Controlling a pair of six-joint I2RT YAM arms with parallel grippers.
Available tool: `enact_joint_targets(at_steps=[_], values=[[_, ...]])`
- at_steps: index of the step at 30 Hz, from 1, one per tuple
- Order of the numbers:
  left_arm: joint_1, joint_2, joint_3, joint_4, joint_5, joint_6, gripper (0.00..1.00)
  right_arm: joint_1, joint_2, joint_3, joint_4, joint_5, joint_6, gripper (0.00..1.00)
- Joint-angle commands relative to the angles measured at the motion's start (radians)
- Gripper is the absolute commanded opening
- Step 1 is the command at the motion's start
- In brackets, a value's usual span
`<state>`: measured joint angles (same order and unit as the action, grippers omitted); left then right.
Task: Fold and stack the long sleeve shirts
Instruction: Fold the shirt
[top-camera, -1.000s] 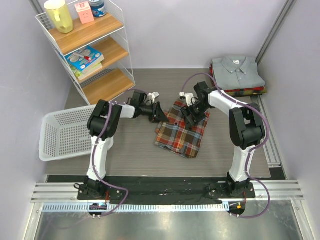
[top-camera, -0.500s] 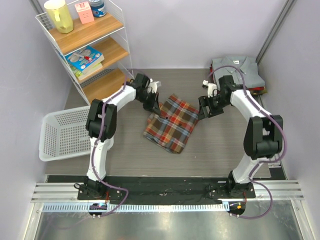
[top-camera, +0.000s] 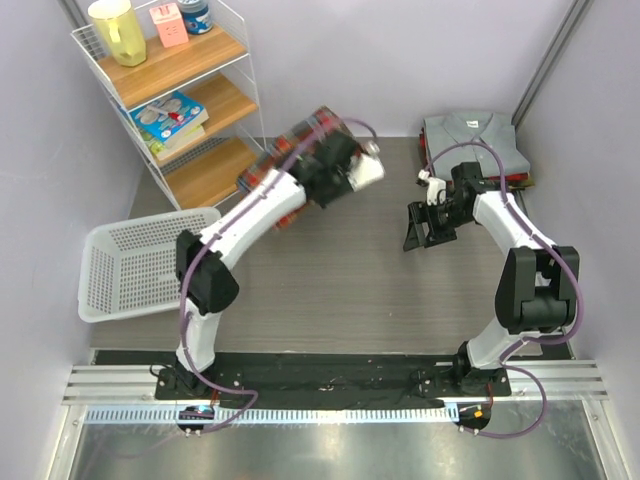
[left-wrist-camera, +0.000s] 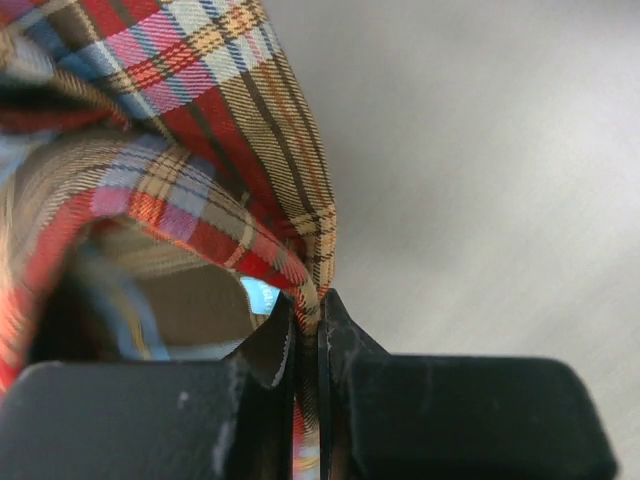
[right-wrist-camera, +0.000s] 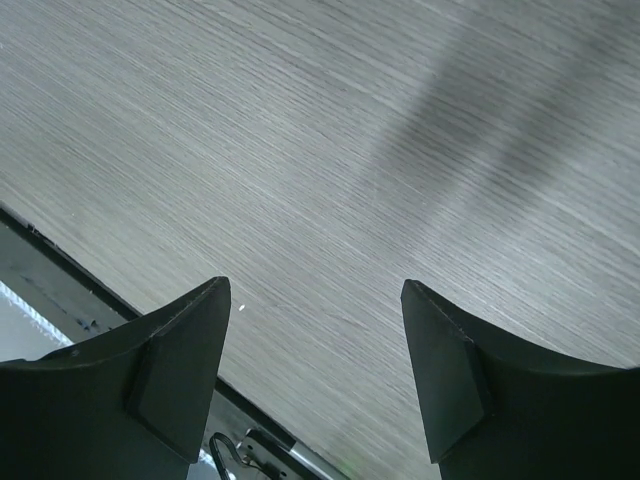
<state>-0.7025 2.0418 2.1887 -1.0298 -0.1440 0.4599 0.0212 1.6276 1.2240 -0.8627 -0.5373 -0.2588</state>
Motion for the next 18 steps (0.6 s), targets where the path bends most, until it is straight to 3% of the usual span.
enact_joint_targets(at_steps=[1,3,6,8,9,11,12,14,18], values=[[-0.132,0.032,-0.265,0.108,-0.204,0.074,0.0,-0.044,-0.04,-0.014,-0.004,-0.036,0.013,0.75],[-0.199,0.072,-0.372,0.137,-0.218,0.056,0.0,-0.061,-0.034,-0.027,-0.004,-0.049,0.018,0.75],[-0.29,0.161,-0.408,0.171,-0.209,-0.026,0.02,-0.092,-0.028,-0.043,-0.01,-0.069,0.02,0.75],[-0.325,0.218,-0.38,0.151,-0.18,-0.105,0.14,-0.112,-0.026,-0.047,-0.025,-0.073,0.018,0.75],[-0.356,0.225,-0.368,0.139,-0.163,-0.128,0.29,-0.116,-0.028,-0.049,-0.029,-0.078,0.016,0.75],[-0.368,0.193,-0.345,0.105,-0.041,-0.176,0.42,-0.129,-0.041,-0.054,-0.047,-0.081,0.009,0.75],[-0.368,0.172,-0.33,0.099,0.01,-0.191,0.55,-0.132,-0.048,-0.055,-0.048,-0.085,0.009,0.75],[-0.368,0.102,-0.305,0.058,0.18,-0.205,0.59,-0.135,-0.066,-0.064,-0.05,-0.095,0.007,0.75],[-0.351,-0.029,-0.268,0.007,0.323,-0.184,0.61,-0.135,-0.074,-0.072,-0.05,-0.108,0.012,0.75]])
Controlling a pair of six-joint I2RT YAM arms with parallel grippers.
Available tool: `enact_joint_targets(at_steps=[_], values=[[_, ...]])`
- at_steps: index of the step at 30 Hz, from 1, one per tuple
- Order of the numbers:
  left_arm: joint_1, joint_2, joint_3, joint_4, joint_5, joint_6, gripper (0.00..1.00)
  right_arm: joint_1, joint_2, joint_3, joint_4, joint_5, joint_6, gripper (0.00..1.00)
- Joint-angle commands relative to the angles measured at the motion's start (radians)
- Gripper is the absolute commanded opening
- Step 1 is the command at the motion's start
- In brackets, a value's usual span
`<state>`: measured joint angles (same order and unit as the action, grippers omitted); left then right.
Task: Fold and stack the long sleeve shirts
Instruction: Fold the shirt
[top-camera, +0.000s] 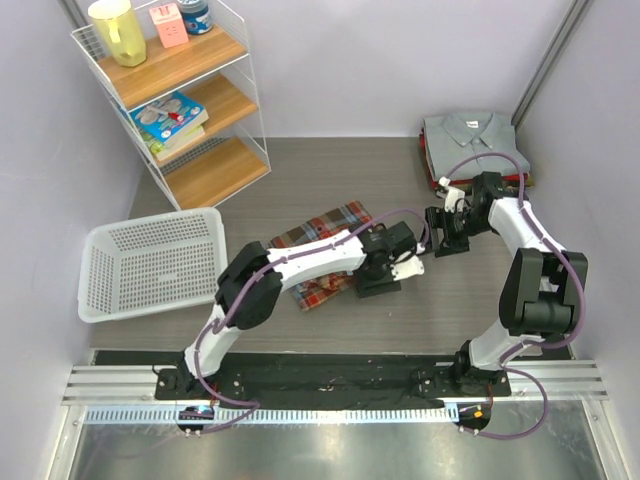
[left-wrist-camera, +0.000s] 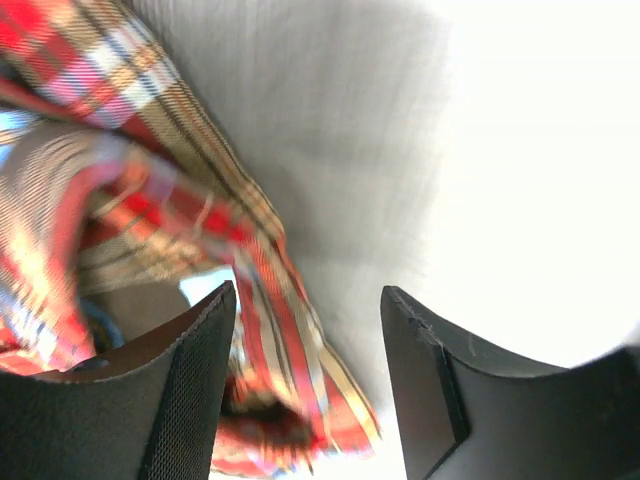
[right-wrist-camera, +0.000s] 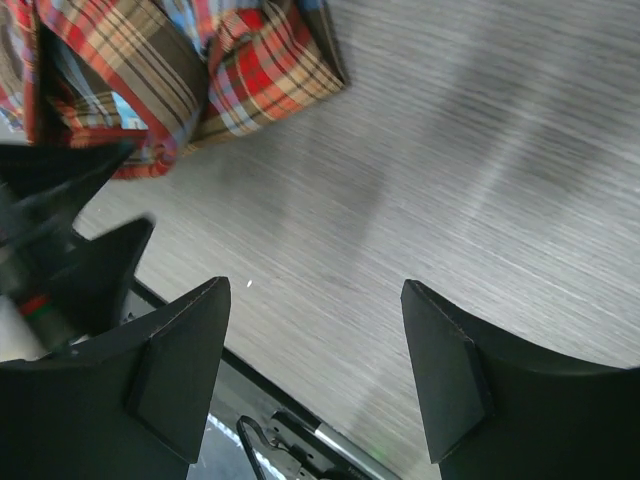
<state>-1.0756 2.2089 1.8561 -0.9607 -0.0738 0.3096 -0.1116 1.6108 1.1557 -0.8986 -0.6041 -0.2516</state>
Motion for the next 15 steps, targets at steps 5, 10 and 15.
enact_joint_targets(at_steps=[5,10,15], values=[[0.193,-0.301,0.017,-0.108,0.276,0.045,0.62,-0.003,-0.08,-0.02,-0.014,-0.074,0.011,0.75],[0.356,-0.314,-0.096,-0.104,0.244,0.222,0.49,-0.002,-0.077,-0.034,-0.007,-0.124,0.038,0.73],[0.385,-0.314,-0.309,0.025,0.167,0.332,0.38,-0.003,-0.057,-0.082,0.016,-0.16,0.064,0.71]])
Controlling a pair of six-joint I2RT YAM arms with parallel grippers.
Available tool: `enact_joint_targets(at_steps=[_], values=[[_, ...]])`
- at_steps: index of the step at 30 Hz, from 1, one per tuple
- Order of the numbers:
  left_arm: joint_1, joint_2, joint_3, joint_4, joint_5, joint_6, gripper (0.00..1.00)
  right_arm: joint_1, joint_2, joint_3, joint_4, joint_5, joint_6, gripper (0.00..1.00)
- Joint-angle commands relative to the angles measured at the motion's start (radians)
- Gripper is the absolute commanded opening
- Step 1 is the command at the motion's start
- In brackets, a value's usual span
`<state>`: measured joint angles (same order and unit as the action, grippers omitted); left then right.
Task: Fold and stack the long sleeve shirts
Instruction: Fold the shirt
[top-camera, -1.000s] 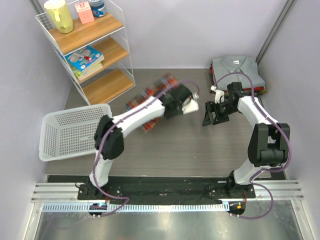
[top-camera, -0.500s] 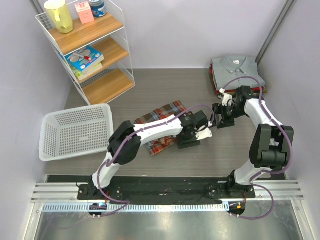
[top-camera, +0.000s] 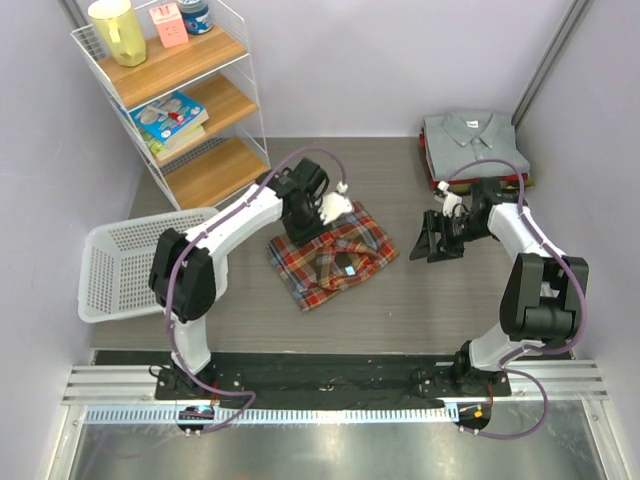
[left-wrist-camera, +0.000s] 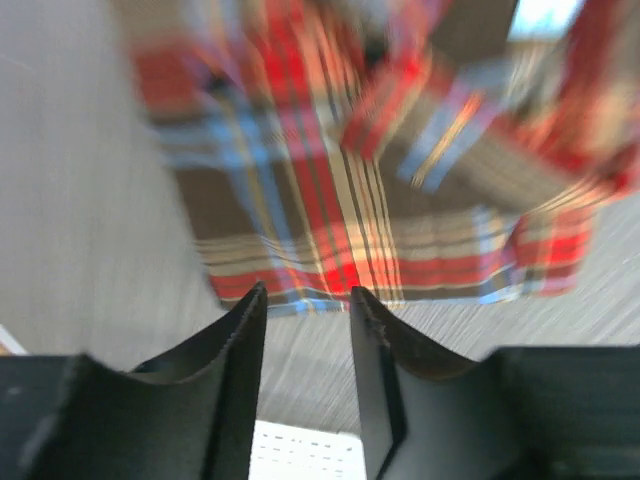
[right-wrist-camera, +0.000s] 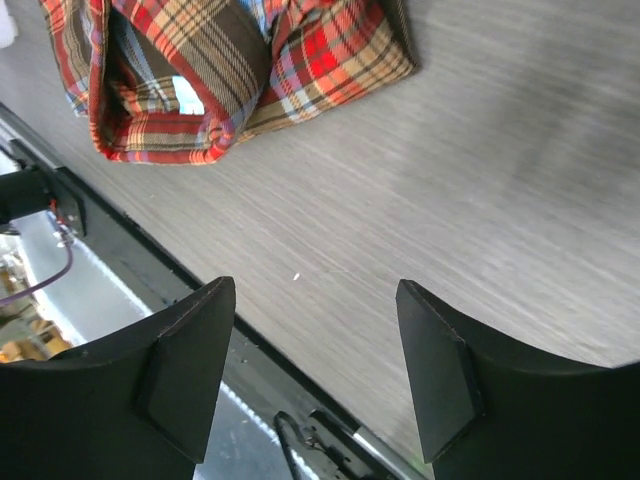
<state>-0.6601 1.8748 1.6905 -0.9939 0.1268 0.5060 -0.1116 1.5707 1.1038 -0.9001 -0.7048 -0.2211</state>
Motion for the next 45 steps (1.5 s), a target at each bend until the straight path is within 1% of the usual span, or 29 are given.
enact_joint_targets(at_steps=[1,3,5,7,8,11,13,15,17,18,19,21,23,25,26,27,28,29,31,33,34,36,37,38,39,40,41,44,45], values=[[-0.032,0.026,-0.17,0.078,-0.044,0.14,0.36,-0.003,-0.012,-0.036,0.021,-0.062,0.042,0.7],[-0.032,0.069,-0.225,0.106,-0.039,0.138,0.33,-0.003,-0.006,-0.045,0.032,-0.05,0.043,0.69],[-0.05,0.108,-0.256,0.116,-0.01,0.111,0.32,-0.003,0.006,-0.047,0.038,-0.036,0.045,0.69],[-0.125,0.124,-0.298,0.13,0.008,0.066,0.32,-0.002,0.031,-0.039,0.05,-0.019,0.048,0.67],[-0.168,0.133,-0.302,0.132,0.052,-0.001,0.31,-0.003,0.041,-0.033,0.052,-0.015,0.048,0.67],[-0.347,0.155,-0.263,0.139,0.193,-0.125,0.31,-0.003,0.101,0.013,0.07,0.017,0.058,0.66],[-0.41,0.161,-0.16,0.147,0.276,-0.239,0.31,-0.003,0.139,0.069,0.105,0.015,0.08,0.66],[-0.42,0.106,-0.114,0.158,0.405,-0.273,0.38,0.0,0.218,0.119,0.128,0.001,0.117,0.64],[-0.37,0.032,-0.147,0.184,0.451,-0.271,0.46,0.009,0.29,0.194,0.135,-0.012,0.129,0.63],[-0.346,-0.064,-0.173,0.233,0.497,-0.288,0.48,0.027,0.314,0.217,0.136,-0.012,0.132,0.63],[-0.322,-0.106,-0.242,0.257,0.517,-0.299,0.51,0.038,0.33,0.25,0.136,-0.009,0.128,0.63],[-0.238,-0.211,-0.291,0.281,0.552,-0.319,0.55,0.081,0.374,0.272,0.148,-0.002,0.12,0.63],[-0.176,-0.261,-0.34,0.29,0.559,-0.346,0.59,0.111,0.408,0.298,0.155,0.002,0.106,0.58],[-0.083,-0.317,-0.363,0.299,0.586,-0.383,0.6,0.191,0.457,0.33,0.155,-0.001,0.077,0.53],[-0.05,-0.331,-0.4,0.311,0.6,-0.406,0.61,0.211,0.474,0.344,0.153,-0.001,0.066,0.43],[0.021,-0.348,-0.416,0.323,0.612,-0.431,0.61,0.233,0.511,0.358,0.153,0.001,0.06,0.37],[0.054,-0.368,-0.436,0.339,0.637,-0.452,0.61,0.278,0.529,0.398,0.153,0.004,0.046,0.31],[0.089,-0.378,-0.46,0.356,0.649,-0.492,0.61,0.299,0.549,0.424,0.153,0.008,0.039,0.15],[0.155,-0.39,-0.486,0.37,0.675,-0.515,0.61,0.343,0.619,0.515,0.153,0.021,0.016,0.07],[0.172,-0.405,-0.52,0.38,0.672,-0.532,0.61,0.412,0.673,0.603,0.124,0.031,-0.047,0.05],[0.18,-0.408,-0.531,0.388,0.665,-0.535,0.6,0.435,0.728,0.716,0.103,0.039,-0.076,0.05],[0.183,-0.401,-0.555,0.412,0.611,-0.537,0.6,0.5,0.77,0.847,0.037,0.054,-0.155,0.06],[0.191,-0.393,-0.56,0.426,0.591,-0.549,0.61,0.516,0.784,0.963,0.018,0.082,-0.173,0.07],[0.218,-0.381,-0.561,0.437,0.571,-0.563,0.61,0.526,0.784,1.011,0.004,0.106,-0.185,0.09],[0.235,-0.349,-0.56,0.46,0.542,-0.592,0.61,0.527,0.773,1.046,0.004,0.138,-0.207,0.14],[0.256,-0.333,-0.558,0.477,0.533,-0.607,0.61,0.524,0.758,1.088,0.007,0.213,-0.225,0.18],[0.296,-0.312,-0.557,0.495,0.518,-0.625,0.61,0.521,0.705,1.09,0.018,0.262,-0.247,0.3],[0.323,-0.214,-0.497,0.541,0.449,-0.624,0.6,0.488,0.6,1.006,0.09,0.362,-0.278,0.5],[0.321,-0.147,-0.471,0.543,0.451,-0.618,0.59,0.46,0.538,0.949,0.104,0.37,-0.253,0.52]])
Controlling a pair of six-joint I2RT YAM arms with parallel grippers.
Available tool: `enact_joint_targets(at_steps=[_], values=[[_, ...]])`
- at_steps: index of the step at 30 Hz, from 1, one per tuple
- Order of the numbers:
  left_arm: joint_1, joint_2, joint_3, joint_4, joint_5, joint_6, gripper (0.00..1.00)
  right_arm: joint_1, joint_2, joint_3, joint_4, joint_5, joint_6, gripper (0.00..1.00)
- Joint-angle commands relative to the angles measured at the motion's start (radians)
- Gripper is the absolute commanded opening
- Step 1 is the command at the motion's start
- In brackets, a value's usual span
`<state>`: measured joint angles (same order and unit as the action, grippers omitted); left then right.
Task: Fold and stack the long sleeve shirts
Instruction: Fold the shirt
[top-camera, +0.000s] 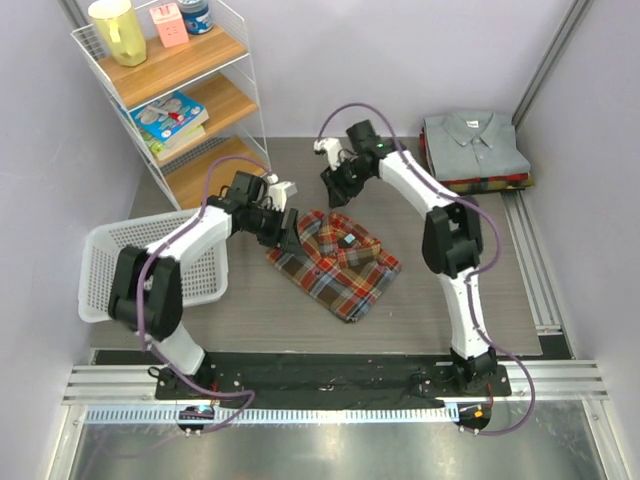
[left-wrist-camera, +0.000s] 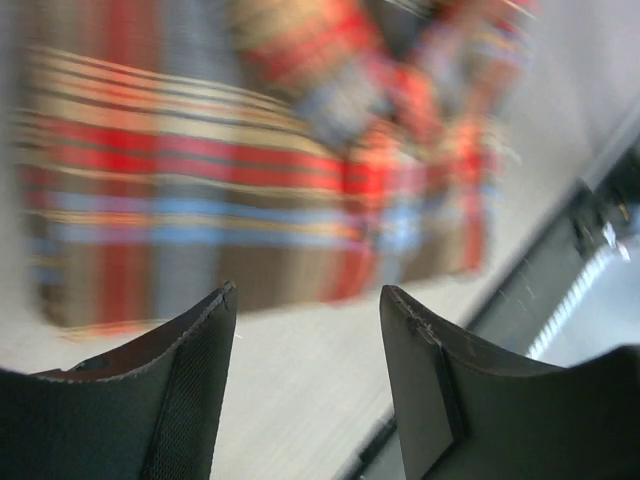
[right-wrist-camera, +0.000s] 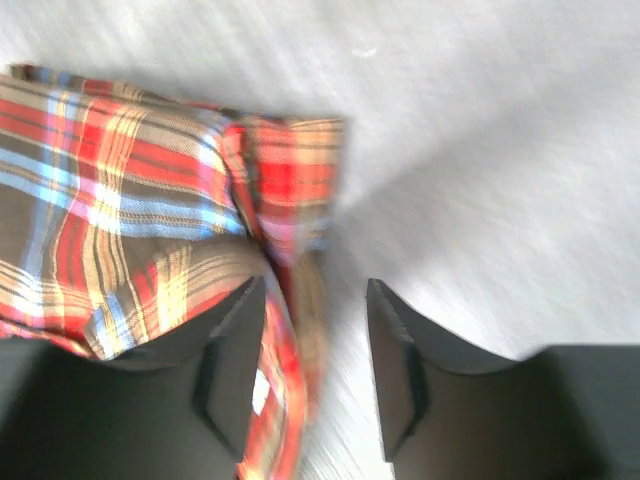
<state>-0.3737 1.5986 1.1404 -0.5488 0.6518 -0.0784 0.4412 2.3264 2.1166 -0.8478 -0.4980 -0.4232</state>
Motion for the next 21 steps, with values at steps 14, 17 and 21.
enact_joint_targets(at_steps=[14,17,21], values=[[-0.111,0.278,0.055,0.062,-0.104,-0.236,0.31,-0.341,-0.61,-0.792,-0.048,-0.177,0.204,0.35],[-0.182,0.178,-0.048,0.146,0.006,-0.363,0.31,-0.419,-0.61,-0.853,-0.057,-0.163,0.166,0.34],[-0.192,0.051,-0.139,0.233,0.025,-0.486,0.35,-0.427,-0.553,-0.828,-0.062,-0.129,0.123,0.34]])
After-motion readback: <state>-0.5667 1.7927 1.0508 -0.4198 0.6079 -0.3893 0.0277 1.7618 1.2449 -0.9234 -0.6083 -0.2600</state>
